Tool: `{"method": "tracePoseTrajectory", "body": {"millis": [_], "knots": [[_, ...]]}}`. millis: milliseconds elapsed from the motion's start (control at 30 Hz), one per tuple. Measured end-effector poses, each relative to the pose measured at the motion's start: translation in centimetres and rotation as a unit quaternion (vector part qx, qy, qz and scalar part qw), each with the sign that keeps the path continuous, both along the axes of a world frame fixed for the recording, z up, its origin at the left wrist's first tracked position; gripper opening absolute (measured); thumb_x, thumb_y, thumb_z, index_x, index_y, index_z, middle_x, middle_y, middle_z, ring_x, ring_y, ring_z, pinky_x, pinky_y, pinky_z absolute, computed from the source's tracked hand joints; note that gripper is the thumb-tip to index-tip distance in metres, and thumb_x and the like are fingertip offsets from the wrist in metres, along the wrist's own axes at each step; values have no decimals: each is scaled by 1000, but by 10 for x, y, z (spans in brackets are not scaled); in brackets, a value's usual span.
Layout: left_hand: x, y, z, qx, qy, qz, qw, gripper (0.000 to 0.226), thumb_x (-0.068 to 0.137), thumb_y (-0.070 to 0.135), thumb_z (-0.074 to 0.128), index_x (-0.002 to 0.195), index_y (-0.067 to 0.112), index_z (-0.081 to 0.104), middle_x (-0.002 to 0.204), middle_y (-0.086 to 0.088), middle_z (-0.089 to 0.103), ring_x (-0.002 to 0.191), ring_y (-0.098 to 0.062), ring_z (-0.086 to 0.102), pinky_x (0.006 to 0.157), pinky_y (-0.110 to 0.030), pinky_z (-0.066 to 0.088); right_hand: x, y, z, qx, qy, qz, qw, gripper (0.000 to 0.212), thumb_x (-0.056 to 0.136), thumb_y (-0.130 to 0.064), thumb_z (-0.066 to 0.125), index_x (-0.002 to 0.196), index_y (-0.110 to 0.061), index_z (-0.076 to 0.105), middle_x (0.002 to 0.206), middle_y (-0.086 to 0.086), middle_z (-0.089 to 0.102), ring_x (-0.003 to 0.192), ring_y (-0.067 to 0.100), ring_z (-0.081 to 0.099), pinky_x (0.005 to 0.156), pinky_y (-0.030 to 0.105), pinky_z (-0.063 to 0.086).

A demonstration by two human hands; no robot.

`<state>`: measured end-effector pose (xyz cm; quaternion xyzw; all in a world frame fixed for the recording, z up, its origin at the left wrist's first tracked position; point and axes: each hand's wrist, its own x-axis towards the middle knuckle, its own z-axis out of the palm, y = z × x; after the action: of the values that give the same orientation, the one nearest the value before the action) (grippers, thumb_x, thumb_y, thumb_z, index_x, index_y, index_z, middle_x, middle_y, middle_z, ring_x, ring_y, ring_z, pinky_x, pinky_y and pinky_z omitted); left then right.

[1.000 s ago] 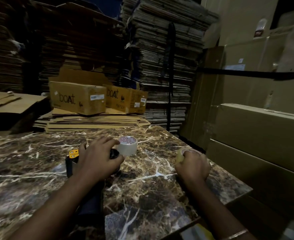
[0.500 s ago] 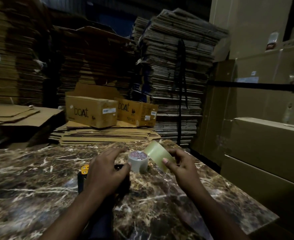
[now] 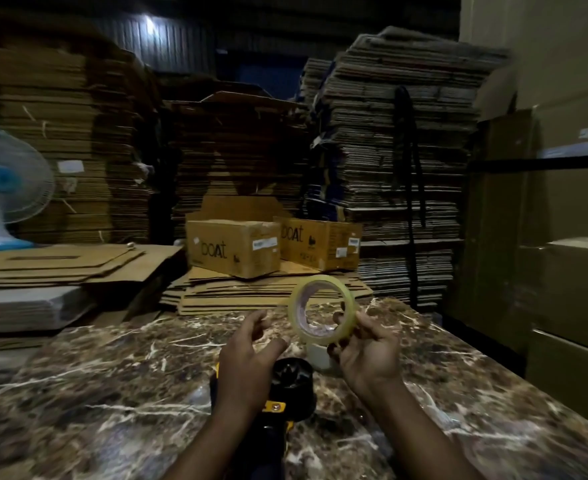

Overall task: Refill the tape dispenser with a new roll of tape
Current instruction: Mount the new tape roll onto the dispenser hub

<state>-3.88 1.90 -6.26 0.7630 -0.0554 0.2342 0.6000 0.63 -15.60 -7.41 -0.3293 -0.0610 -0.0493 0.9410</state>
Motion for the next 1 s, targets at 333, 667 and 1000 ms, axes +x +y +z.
{"method": "tracePoseTrajectory", "body": {"millis": [333,667,1000], "knots": [[-1,0,-4,41,-21,-15,999,76,83,16,74,140,55,42,133,9,54,118,-16,56,91,-46,54,-4,-5,-16,56,-15,87,995,46,60,-31,70,101,-10,63,64,1,57,43,12,45,37,20,34],[1,3,-1,130,-112,-23,985,60,80,20,80,130,43,58,132,21,57,123,3,49,99,-14,40,-11,-1,-18,40,32,71,996,41,75,-28,45,104,-5,64,65,1,54,44,13,44,39,18,31],[8,10,-4,115,-132,-6,984,46,79,32,80,123,37,67,119,19,69,114,8,59,96,-27,52,-16,0,-17,27,53,84,995,39,78,-27,38,100,-4,61,60,1,49,38,12,38,36,17,26]]}}
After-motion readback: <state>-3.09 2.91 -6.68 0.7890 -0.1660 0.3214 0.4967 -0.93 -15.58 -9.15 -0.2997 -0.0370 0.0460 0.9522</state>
